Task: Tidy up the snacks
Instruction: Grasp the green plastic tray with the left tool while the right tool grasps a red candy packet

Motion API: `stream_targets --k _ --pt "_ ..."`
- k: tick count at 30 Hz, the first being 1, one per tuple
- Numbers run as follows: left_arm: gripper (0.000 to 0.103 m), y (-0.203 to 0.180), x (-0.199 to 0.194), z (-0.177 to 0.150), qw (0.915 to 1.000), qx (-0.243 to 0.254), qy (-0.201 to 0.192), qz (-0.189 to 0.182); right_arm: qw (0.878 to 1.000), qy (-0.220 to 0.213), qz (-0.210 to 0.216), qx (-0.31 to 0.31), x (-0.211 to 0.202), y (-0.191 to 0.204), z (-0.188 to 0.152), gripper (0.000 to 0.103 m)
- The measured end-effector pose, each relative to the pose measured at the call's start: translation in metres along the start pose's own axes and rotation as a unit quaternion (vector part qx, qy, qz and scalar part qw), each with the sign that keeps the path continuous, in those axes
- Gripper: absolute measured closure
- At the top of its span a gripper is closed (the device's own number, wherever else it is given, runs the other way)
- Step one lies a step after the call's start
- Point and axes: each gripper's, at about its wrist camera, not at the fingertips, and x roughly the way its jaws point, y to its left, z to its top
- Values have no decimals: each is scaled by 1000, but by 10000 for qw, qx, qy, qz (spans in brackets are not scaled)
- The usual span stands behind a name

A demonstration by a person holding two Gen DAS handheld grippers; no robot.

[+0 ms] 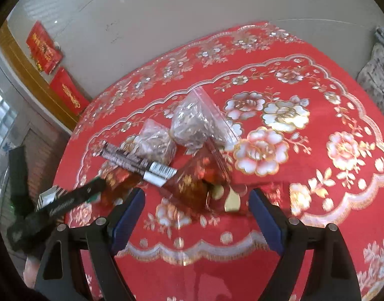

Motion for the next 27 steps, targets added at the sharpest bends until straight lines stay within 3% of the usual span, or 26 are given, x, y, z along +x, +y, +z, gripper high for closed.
stream_targets --k 8,9,13,15,19,22,27 --pt "51 11 -12 -8 10000 -34 -15 -79 9988 199 -347 -289 26 16 10 18" --pt "51 11 -14 -10 10000 -30 -25 -78 9985 221 -371 -336 29 18 11 21" --pt "51 16 -13 -11 10000 -4 12 -3 9946 246 -527 -858 43 36 6 56" --pt "51 20 -8 -11 9999 -75 109 -45 9929 185 -527 -1049 42 42 5 60" --pt "51 19 -7 -12 9998 -64 154 -99 9896 157 -663 -1266 38 45 1 56" --pt "51 18 -8 -14 9998 -9 154 -92 9948 167 -435 -905 30 33 1 37" --pt "51 18 -8 -15 9999 17 151 -15 9946 120 -478 -919 24 31 -4 37"
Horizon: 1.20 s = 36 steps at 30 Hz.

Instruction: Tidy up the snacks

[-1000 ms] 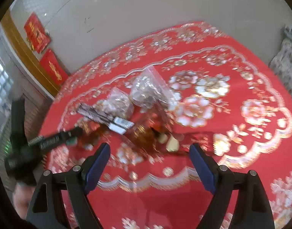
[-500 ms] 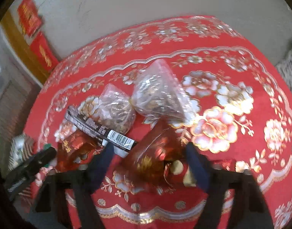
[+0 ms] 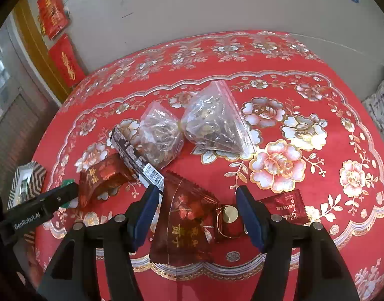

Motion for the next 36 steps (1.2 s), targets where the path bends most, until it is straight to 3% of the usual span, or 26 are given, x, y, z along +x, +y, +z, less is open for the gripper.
stream_targets --k 3,4,7,25,36 --pt "51 0 -2 -3 10000 50 23 17 9997 91 -127 -196 4 8 -5 43" --pt "51 0 -3 -4 10000 69 17 22 9996 101 -141 -244 5 11 -7 50" --pt "51 -1 -3 -6 9999 156 -8 50 9992 33 -218 -345 6 16 -14 58" --pt "51 1 -53 -29 9985 367 -392 47 9974 -575 26 -434 -61 41 -41 60" --pt "51 3 -82 -52 9963 557 -632 150 9955 -697 59 -633 -77 71 -53 60"
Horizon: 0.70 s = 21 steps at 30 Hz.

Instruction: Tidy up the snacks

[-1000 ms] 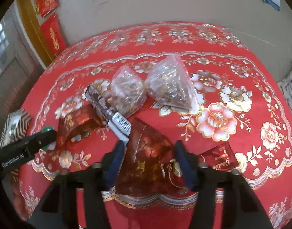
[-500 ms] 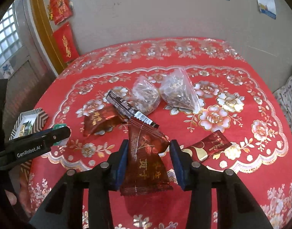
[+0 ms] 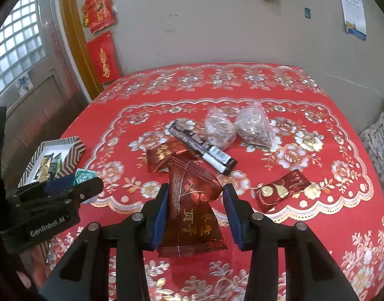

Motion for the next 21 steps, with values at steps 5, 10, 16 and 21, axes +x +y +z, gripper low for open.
stream_targets --k 5,10,16,21 --pt "51 7 -12 -7 9999 17 -98 63 9999 -28 38 -107 -5 17 -4 60" --pt "51 16 -23 -11 9997 1 -207 145 9997 -36 119 -223 -8 35 -6 60" --pt "51 35 -34 -16 9992 -94 -306 241 9988 -20 285 -390 -8 60 -7 60" --pt "51 56 -42 -20 9984 -227 -365 356 9975 -9 424 -571 -7 84 -7 60"
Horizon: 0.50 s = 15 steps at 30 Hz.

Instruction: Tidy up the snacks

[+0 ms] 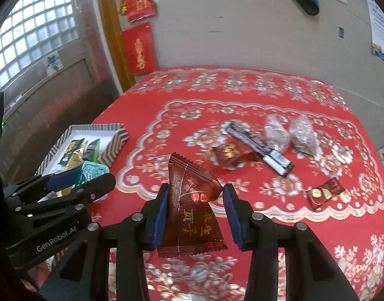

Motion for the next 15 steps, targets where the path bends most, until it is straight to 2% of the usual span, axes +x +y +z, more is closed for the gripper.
stream_targets --k 15 --pt "51 79 -23 -19 9973 -542 -128 468 9961 58 519 -705 10 88 6 60"
